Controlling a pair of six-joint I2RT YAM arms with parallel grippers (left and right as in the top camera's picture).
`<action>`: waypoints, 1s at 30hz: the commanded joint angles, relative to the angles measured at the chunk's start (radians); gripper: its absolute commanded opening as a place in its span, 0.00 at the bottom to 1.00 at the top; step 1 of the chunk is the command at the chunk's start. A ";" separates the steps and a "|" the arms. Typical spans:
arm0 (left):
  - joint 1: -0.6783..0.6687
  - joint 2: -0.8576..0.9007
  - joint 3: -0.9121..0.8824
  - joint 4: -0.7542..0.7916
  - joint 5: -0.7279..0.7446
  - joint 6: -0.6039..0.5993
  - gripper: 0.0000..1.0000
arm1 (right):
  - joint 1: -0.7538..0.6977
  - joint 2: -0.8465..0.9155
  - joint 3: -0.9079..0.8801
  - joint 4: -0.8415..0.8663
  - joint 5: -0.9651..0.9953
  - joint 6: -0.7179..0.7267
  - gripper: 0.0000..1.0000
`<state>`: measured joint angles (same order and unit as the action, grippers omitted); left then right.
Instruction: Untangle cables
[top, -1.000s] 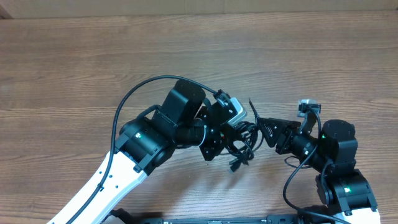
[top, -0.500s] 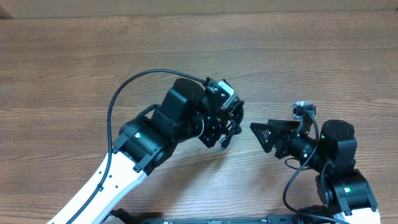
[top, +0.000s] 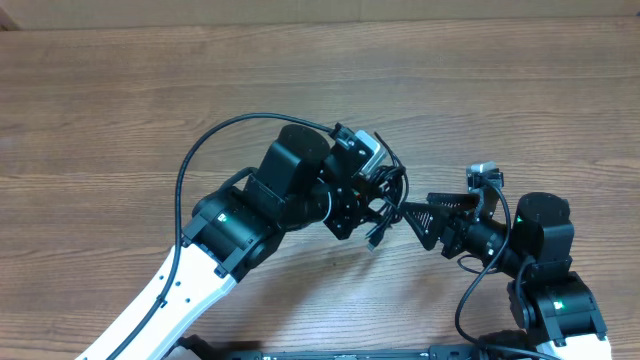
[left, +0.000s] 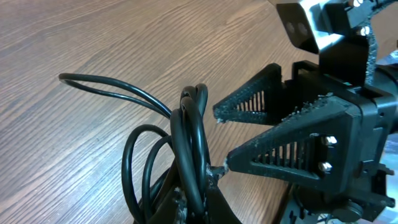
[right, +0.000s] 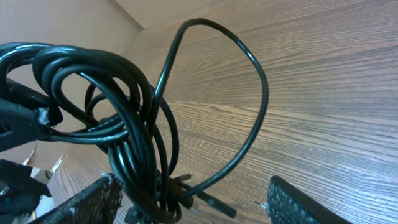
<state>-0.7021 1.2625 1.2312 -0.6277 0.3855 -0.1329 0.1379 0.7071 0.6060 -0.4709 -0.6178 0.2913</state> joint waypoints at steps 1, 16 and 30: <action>-0.031 -0.024 0.023 0.020 0.034 -0.014 0.04 | -0.002 -0.003 0.014 0.012 -0.005 -0.009 0.73; -0.077 -0.024 0.023 0.057 0.109 -0.013 0.04 | -0.002 -0.003 0.014 -0.022 0.090 -0.008 0.68; -0.078 -0.024 0.023 0.057 0.118 0.006 0.04 | -0.002 -0.003 0.014 -0.021 0.053 -0.006 0.67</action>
<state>-0.7712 1.2625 1.2312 -0.5827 0.4793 -0.1318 0.1379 0.7071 0.6060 -0.5011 -0.5472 0.2905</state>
